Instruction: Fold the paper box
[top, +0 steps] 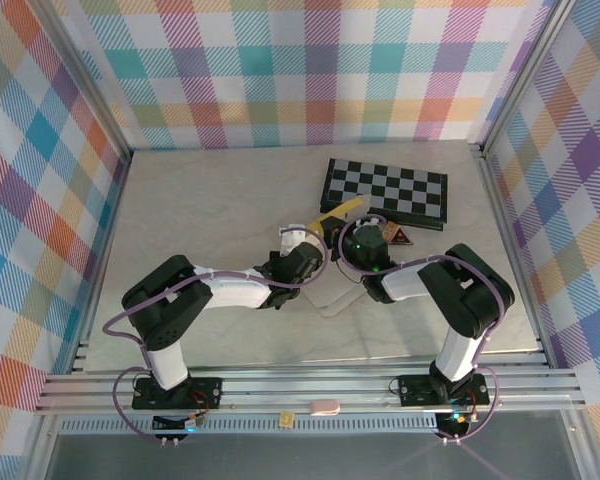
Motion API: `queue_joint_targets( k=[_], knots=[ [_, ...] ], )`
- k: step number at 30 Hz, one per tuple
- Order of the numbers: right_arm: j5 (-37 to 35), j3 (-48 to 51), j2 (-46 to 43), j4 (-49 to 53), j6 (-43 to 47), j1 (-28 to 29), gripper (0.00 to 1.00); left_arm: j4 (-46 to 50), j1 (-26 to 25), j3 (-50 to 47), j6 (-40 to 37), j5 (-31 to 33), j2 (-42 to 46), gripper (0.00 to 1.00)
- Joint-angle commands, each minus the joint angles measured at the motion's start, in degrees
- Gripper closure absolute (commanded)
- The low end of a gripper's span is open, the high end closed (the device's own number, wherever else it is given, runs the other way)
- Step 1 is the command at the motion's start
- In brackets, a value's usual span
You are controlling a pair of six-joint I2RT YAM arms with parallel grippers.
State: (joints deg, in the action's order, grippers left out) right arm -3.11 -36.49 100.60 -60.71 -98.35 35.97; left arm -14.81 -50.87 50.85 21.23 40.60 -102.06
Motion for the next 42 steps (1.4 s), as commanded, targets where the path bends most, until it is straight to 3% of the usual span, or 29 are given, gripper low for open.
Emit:
queue_joint_targets(
  k=[1,9,13,16,20,24,27,30,36,42],
  knots=[
    [4.44,0.77,0.34,12.12,-2.22,2.01,1.0,-0.53,0.66,2.28,1.74,2.19,-1.21,1.0],
    [1.59,-0.41,-2.02,17.37,-3.17,3.19,1.0,19.58,0.5,10.15,14.12,8.91,-2.43,1.0],
    [0.16,-1.02,-3.23,20.19,-3.76,3.8,1.0,28.17,0.51,14.29,17.08,10.9,-3.74,1.0],
    [-0.17,-1.6,-3.89,21.35,-4.03,3.97,0.99,29.0,0.51,14.5,16.21,11.24,-3.6,1.0],
    [-1.32,-1.98,-6.7,24.1,-3.5,3.85,0.72,29.87,0.84,13.9,14.5,11.91,-2.12,1.0],
    [-1.55,-3.39,-13.29,34.53,0.82,1.7,0.5,28.36,1.91,11.96,8.23,10.31,2.14,1.0],
    [-1.43,-5.71,-20.18,45.18,5.79,-1.51,0.39,29.25,4.36,11.9,3.96,6.04,6.31,1.0],
    [-1.37,-9.04,-26.33,54.84,11.83,-5.2,0.34,31.73,8.27,12.45,0.49,-2.02,10.22,1.0],
    [-2.61,-23.18,-31.17,78.56,25.9,-10.37,0.34,37.55,18.12,16.46,-7.3,-26.99,13.5,1.0],
    [-7.33,-33.14,-28.93,91.06,32.23,-10.47,0.34,44.69,22.69,24.59,-16.13,-39.69,11.62,1.0]
  ],
)
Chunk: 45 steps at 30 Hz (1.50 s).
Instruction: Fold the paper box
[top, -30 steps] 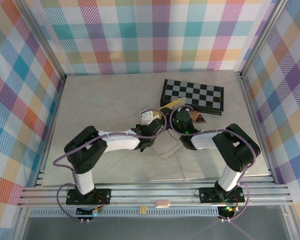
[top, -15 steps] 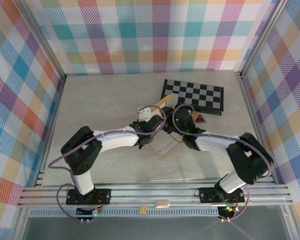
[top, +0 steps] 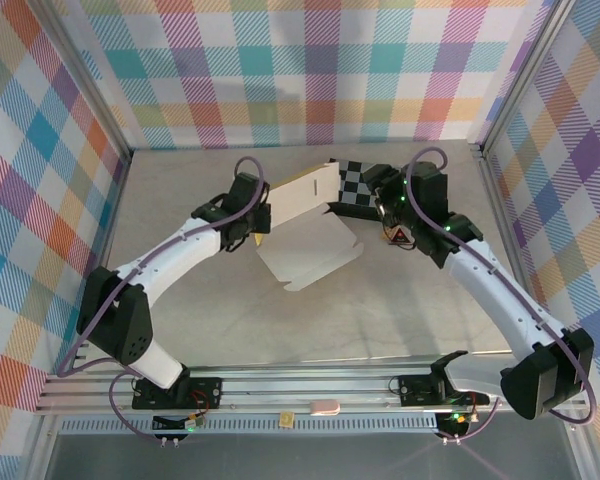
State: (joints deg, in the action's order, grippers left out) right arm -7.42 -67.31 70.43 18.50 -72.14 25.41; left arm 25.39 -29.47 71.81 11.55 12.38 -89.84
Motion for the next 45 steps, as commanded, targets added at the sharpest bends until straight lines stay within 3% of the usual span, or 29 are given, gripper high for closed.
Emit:
queue_joint_targets(
  k=[1,11,18,23,26,30,37,45],
  knots=[
    [-3.51,-2.82,1.36,12.51,5.65,0.12,0.34,4.79,1.81,4.46,-7.59,-13.27,-0.74,1.0],
    [-5.05,-11.36,5.73,17.42,11.36,-0.63,0.33,7.31,3.28,9.18,-17.94,-29.03,-3.72,1.0],
    [5.5,-11.41,7.5,19.19,16.79,-6.9,0.32,5.44,3.28,6.86,-19.72,-32.16,-5.43,1.0],
    [8.0,-9.98,6.9,20.19,12.45,-7.09,0.38,4.5,3.04,6.26,-18.58,-30.57,-6.6,1.0],
    [8.02,-3.95,3.75,13.12,3.58,-5.46,0.39,4.21,1.97,6.27,-18.41,-28.69,-7.31,1.0],
    [2.02,2.4,2.1,2.95,-9.72,0.83,0.38,2.68,-0.21,5.49,-17.76,-24.78,-8.14,1.0],
    [0.74,3.85,10.66,-8.02,-23.11,5.7,0.37,-3.86,-3.19,1.7,-14.86,-18.6,-9.83,1.0],
    [2.9,5.39,19.18,-16.49,-26.8,6.01,0.48,-11.73,-4.69,-2.21,-10.0,-13.28,-11.17,1.0]
  ],
)
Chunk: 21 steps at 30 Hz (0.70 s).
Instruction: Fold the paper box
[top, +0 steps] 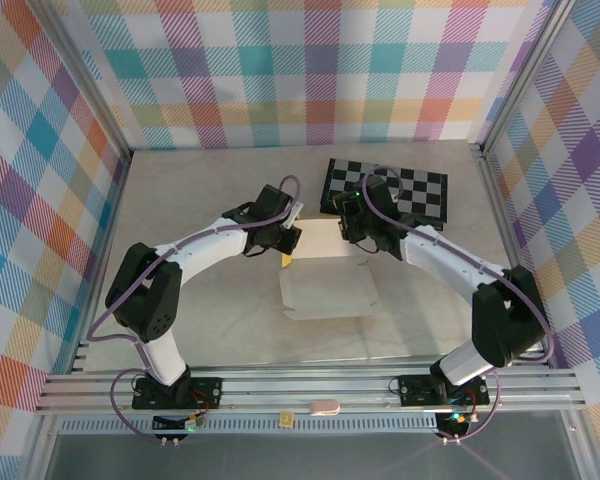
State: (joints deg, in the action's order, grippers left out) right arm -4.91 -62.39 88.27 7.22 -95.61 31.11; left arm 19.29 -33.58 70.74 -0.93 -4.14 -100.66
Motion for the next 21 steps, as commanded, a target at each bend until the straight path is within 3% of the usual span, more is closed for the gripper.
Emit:
queue_joint_targets(
  k=[1,9,14,18,21],
  knots=[
    [0.51,1.0,2.04,-5.99,-4.11,0.29,0.5,-6.23,-0.84,-1.53,2.79,4.03,-0.56,1.0],
    [0.34,2.93,4.56,-11.17,-6.26,1.03,0.66,-9.5,-1.8,-3.5,4.8,7.74,-2.12,1.0],
    [0.18,2.71,7.02,-14.74,-6.12,0.98,0.67,-11.22,-2.23,-4.56,4.71,8.48,-2.77,1.0],
    [1.05,2.51,8.16,-15.99,-6.08,1.06,0.79,-11.98,-2.28,-4.95,5.03,9.93,-2.87,1.0],
    [0.1,4.03,8.24,-17.7,-6.34,0.99,0.99,-12.72,-2.23,-5.24,5.97,11.51,-2.96,1.0]
  ],
)
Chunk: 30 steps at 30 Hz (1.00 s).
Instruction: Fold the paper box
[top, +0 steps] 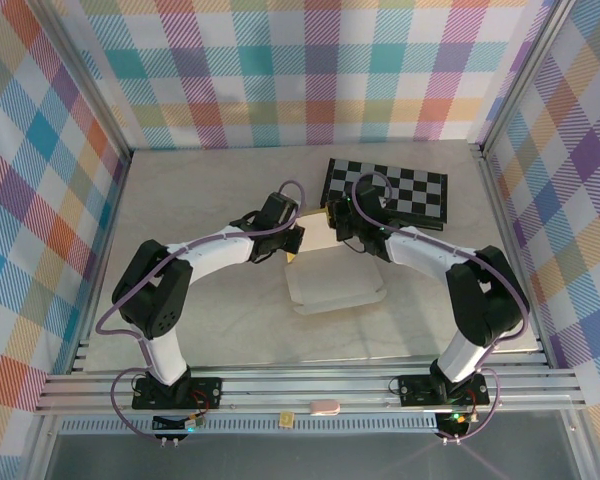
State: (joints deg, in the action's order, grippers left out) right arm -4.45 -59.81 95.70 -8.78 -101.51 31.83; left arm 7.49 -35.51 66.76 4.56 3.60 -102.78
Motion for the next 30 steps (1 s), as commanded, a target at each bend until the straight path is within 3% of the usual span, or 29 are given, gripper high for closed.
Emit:
queue_joint_targets(
  k=[1,3,8,19,28,29,30],
  knots=[
    [-0.64,2.14,1.01,-2.58,-0.68,0.39,1.0,-1.23,-0.35,-1.41,1.18,4.34,-0.92,1.0],
    [-0.79,3.38,1.45,-4.75,-0.77,0.33,1.0,-2.2,-0.35,-2.14,2.56,4.84,-0.63,1.0],
    [-1.57,4.71,1.23,-6.47,-0.54,0.27,1.0,-7.03,-0.35,-6.37,4.92,3.76,2.45,0.86],
    [-2.3,4.97,1.15,-6.59,-0.39,0.32,1.0,-14.03,-0.58,-13.91,4.73,-4.66,9.71,0.59],
    [-2.06,5.05,0.64,-6.78,0.38,0.39,1.0,-17.18,-1.45,-19.04,5.9,-6.1,15.02,0.49],
    [-1.98,5.21,0.59,-6.86,0.36,0.44,1.0,-17.39,-1.54,-19.5,5.9,-6.44,15.66,0.41],
    [-1.97,5.47,0.5,-6.99,0.38,0.42,1.0,-17.59,-1.55,-19.9,5.99,-6.88,16.33,0.4]
  ],
)
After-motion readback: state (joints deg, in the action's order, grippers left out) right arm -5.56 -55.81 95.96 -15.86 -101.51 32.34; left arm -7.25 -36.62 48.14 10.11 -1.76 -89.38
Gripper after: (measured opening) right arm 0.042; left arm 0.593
